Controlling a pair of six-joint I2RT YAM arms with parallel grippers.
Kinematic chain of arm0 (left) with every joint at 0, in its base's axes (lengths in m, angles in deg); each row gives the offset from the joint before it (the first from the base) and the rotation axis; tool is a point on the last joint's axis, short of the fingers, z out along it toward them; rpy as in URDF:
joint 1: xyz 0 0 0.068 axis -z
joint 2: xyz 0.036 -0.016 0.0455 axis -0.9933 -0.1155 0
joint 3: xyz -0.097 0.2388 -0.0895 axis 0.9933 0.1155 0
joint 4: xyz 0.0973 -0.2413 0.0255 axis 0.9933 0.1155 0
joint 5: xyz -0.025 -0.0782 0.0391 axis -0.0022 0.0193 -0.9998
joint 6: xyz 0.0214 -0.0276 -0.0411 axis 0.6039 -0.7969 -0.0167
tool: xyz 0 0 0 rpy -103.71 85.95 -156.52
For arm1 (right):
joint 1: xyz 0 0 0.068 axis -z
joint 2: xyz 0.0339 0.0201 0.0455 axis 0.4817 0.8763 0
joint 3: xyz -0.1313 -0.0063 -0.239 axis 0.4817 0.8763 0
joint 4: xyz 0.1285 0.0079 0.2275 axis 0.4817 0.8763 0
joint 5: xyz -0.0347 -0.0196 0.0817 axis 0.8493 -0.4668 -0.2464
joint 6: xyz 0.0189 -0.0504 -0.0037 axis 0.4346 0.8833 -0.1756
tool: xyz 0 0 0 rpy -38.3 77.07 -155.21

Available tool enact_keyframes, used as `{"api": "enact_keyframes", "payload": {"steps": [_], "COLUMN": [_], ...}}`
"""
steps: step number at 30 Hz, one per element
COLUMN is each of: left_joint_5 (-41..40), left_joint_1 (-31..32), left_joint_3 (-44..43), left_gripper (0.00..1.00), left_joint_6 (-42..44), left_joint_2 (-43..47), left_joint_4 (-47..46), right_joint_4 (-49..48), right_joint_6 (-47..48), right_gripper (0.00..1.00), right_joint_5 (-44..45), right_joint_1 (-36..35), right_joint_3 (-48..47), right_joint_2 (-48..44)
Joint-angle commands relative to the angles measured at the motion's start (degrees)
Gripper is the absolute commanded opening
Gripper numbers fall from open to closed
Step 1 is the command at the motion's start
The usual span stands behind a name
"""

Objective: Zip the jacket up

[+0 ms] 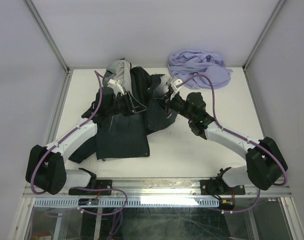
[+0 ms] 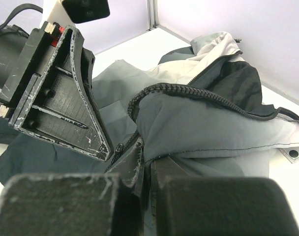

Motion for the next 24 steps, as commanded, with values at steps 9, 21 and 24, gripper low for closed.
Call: {"api": "enact_keyframes", "payload": {"steps": [9,21,24], "left_joint_5": [-2.2,-6.7,-8.9], "left_joint_1": [1.8,4.2,4.9], "left_joint_3": [-4.3,-5.8,-5.5], "left_gripper": [0.34,0.24,0.22], "left_joint_6": [7.0,17.6,20.6], "left_joint_2": [-1.6,-1.7,-1.0], "left_joint_4": [-0.9,3.6,5.9], "right_joint_4": [-3.9,-3.8,-3.8], "right_joint_6": [-0.8,-1.0,-0.9], "right_gripper": [0.0,0.0,0.0], "right_joint_5": [-1.3,-0.9,-0.7], "right_joint_1": [-0.4,-0.4,-0.4], "right_joint_3": [-1.4,-1.7,-1.8], "right_joint_2": [-0.3,-0.6,-0.6]}}
